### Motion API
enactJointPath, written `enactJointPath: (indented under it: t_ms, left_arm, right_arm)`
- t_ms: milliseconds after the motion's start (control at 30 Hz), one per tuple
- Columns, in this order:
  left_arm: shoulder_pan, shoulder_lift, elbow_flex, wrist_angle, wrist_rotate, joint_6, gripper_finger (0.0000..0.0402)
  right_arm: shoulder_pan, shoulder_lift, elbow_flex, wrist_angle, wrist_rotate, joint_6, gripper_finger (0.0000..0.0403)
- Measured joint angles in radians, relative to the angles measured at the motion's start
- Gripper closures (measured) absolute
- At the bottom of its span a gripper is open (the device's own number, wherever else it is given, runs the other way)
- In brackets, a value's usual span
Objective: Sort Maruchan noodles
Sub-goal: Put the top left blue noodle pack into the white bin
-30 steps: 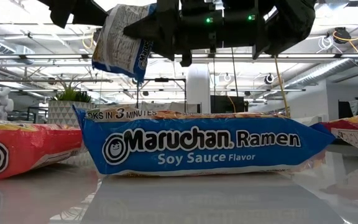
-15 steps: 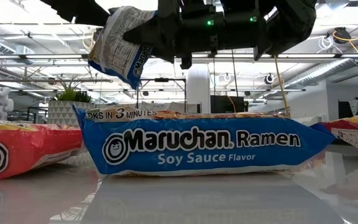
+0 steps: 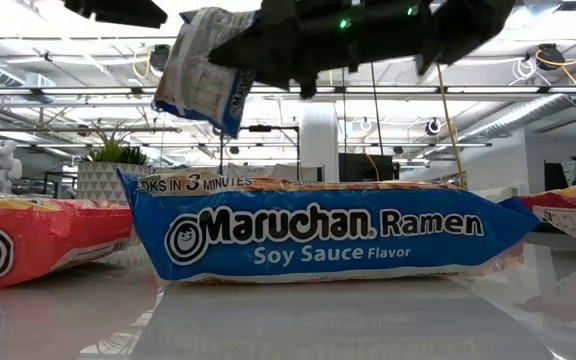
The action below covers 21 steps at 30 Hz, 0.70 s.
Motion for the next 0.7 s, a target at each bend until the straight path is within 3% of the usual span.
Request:
enactJointPath:
  t_ms: [300,567,700]
  left_arm:
    - [-0.061,-0.107,0.0,-0.163,-0.003,-0.133,0.0151]
    - [-0.064,-0.107,0.0,-0.162,-0.005,-0.136,0.0151]
    - [-0.064,-0.107,0.0,-0.163,-0.005,-0.136,0.0151]
  right_arm:
    - [0.034,-0.213,0.0,-0.372,0.002,0.0,0.0278]
    - [0.086,-0.374,0.0,-0.502,0.008,0.044,0.0278]
    - [0.116,-0.409,0.0,-0.545,0.089,0.048,0.0278]
